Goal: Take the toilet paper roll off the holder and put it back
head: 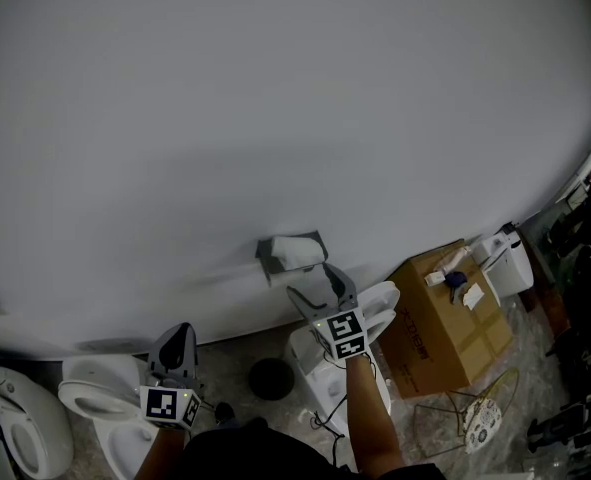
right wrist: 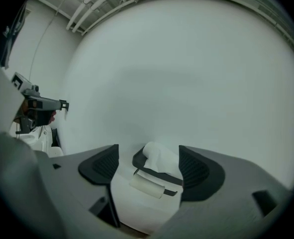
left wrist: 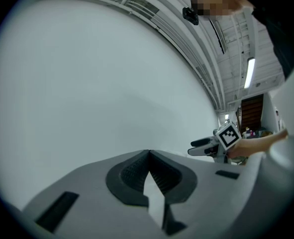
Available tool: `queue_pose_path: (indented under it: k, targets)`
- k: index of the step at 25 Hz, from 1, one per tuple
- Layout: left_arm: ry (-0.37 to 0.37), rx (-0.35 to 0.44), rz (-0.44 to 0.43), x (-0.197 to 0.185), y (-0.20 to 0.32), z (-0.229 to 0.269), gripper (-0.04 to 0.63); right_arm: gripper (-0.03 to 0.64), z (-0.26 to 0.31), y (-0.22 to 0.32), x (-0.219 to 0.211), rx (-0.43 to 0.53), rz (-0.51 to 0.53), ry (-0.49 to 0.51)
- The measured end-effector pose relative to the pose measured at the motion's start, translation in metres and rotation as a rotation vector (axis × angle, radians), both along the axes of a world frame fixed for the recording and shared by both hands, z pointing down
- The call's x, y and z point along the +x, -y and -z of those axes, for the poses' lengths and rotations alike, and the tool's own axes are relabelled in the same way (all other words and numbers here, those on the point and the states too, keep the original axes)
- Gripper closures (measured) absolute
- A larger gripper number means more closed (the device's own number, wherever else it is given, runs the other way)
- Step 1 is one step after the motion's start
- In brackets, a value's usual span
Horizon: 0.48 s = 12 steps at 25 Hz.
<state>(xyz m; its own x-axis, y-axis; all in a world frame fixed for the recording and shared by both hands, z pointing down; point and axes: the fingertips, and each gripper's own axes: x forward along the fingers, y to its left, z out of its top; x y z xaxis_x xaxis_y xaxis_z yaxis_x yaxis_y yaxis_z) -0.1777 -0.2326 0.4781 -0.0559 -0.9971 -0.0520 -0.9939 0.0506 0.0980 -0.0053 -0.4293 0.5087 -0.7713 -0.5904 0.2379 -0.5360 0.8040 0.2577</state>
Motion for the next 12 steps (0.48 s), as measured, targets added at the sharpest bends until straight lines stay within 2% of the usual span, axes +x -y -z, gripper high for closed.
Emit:
queue_pose_path:
  k: [3,12]
  targets:
    - [0.001,0.0,-0.004,0.001,0.0,0.001,0.592,0.288,-0.001,-0.005,0.011,-0.015,-0.036,0.019]
    - [0.001,0.006,-0.02,0.006,0.0,0.0,0.592,0.403,0.0,-0.027,0.041,-0.033,-0.134,0.082]
